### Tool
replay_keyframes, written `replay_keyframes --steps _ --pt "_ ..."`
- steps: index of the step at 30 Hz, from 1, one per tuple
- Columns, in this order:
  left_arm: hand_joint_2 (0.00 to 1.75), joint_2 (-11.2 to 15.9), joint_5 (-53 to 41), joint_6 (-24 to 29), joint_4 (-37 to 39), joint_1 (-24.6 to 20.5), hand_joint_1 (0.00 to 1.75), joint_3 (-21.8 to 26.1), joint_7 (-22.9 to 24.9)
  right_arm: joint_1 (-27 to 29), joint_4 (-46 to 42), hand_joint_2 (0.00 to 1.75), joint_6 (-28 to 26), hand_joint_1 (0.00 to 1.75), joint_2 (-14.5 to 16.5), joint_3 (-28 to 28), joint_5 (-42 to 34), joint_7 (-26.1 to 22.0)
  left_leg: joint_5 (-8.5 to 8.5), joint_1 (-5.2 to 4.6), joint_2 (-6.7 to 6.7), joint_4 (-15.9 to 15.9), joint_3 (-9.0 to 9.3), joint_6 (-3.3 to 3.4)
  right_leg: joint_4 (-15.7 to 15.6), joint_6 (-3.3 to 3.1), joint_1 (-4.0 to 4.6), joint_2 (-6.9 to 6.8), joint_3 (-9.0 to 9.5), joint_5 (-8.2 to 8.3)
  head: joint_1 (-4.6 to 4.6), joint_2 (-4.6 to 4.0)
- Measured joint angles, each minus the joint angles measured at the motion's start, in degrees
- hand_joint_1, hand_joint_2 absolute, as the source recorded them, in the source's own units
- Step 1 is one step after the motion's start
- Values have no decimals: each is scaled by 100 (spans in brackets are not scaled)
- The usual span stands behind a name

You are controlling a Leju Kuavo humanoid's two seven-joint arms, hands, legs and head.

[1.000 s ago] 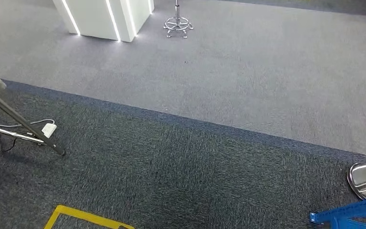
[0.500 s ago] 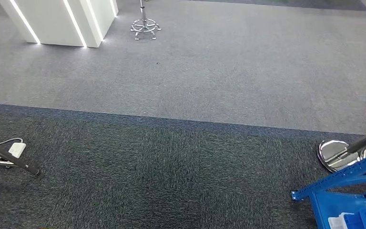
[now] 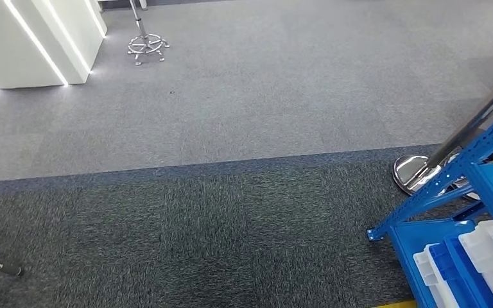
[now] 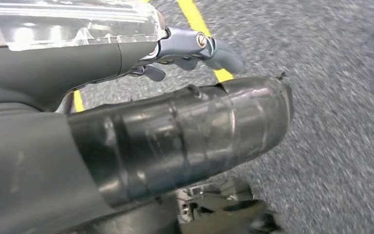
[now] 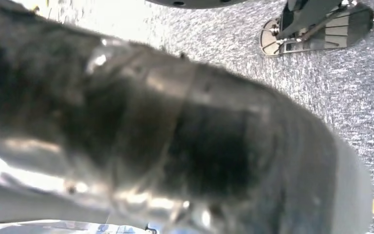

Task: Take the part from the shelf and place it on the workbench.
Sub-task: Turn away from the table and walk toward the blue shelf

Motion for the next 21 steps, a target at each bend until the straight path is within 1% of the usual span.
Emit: replay_keyframes --steps 1,2,3,4,5,6,7,8,9,10,11,12,13,14,15,16,17,18,19,20,21 --pt "0 1 1 0 0 10 0 0 1 -5 1 0 0 0 -1 0 0 0 -175 4 -74 403 -192 -10 5 -15 6 72 -9 4 -2 0" --pt "0 1 2 0 0 23 0 0 2 -5 2 0 0 0 -1 0 0 0 -261 5 -101 708 -346 -17 14 -21 12 151 -15 5 -1 0" --pt "0 2 4 0 0 34 0 0 3 -1 3 0 0 0 -1 0 0 1 -233 5 -111 828 -421 -18 27 -21 15 236 -19 4 -2 0" --pt "0 2 4 0 0 41 0 0 4 4 4 0 0 0 -1 0 0 1 -86 7 -121 709 -387 -14 44 -17 16 322 -21 0 -2 0" --pt "0 2 5 0 0 44 0 0 4 7 5 0 1 0 0 0 0 1 139 11 -162 389 -260 -4 63 -10 14 405 -21 -5 -2 0" --pt "0 2 4 0 0 45 0 0 4 8 7 0 2 0 2 0 1 1 348 21 -284 -18 -98 10 84 2 11 480 -28 -12 -2 0" --pt "0 2 3 -1 0 44 0 0 3 3 8 0 5 0 4 0 1 1 493 29 -412 -374 40 20 111 23 16 550 -42 -21 -1 0" --pt "0 3 3 -1 0 40 0 0 2 0 8 0 9 0 6 1 2 1 566 31 -514 -607 127 31 129 52 16 611 -63 -24 0 0" --pt "0 3 3 -2 0 36 0 0 1 1 9 0 11 0 8 1 2 2 574 24 -575 -711 162 48 136 90 13 668 -84 -21 1 0" --pt "0 3 4 -3 0 29 0 0 0 6 9 0 13 0 9 2 2 2 574 9 -540 -730 171 68 131 133 7 725 -103 -9 0 0" --pt "0 -2 4 -4 -1 23 0 0 0 16 10 0 11 0 8 2 2 3 596 16 -478 -750 183 106 121 174 0 769 -116 3 0 0" --pt "0 -4 4 -5 -1 21 0 0 -1 25 10 0 9 0 8 2 2 4 621 23 -412 -783 199 149 150 204 2 721 -139 -17 2 0" --pt "0 -7 3 -5 -1 19 0 0 -2 26 11 0 8 0 8 2 2 6 648 35 -339 -820 212 192 256 224 8 601 -198 -91 13 0" --pt "0 -9 3 -5 -1 23 0 0 -2 22 11 0 8 0 8 2 3 9 668 46 -258 -854 217 228 485 241 17 437 -312 -234 24 0" --pt "0 -7 2 -6 0 31 0 0 -2 17 11 0 10 0 8 2 4 14 671 36 -172 -865 219 250 821 255 17 258 -479 -423 34 0" --pt "0 -7 2 -6 0 42 0 0 -2 12 11 0 11 0 8 2 8 18 667 29 -85 -866 216 263 1202 272 8 153 -669 -607 43 0" --pt "0 -7 2 -7 0 52 0 0 -1 11 11 0 13 0 8 2 11 23 659 23 5 -865 213 265 1527 291 -5 104 -830 -727 43 0" --pt "0 -7 2 -7 0 56 0 0 -1 14 11 0 14 0 8 2 15 29 649 20 90 -863 216 262 1681 307 -20 80 -903 -739 43 0" --pt "0 -8 3 -7 0 54 0 0 -1 20 11 0 15 0 7 2 17 36 637 20 166 -862 225 252 1613 318 -36 56 -860 -639 43 0" --pt "0 -9 3 -7 0 49 0 0 -1 26 11 0 15 0 7 2 19 42 622 20 235 -860 242 236 1324 323 -48 11 -700 -455 44 0" --pt "0 -10 4 -9 0 46 0 0 -2 30 11 0 15 0 6 2 21 47 602 19 297 -856 266 214 906 318 -52 -100 -473 -261 44 0"
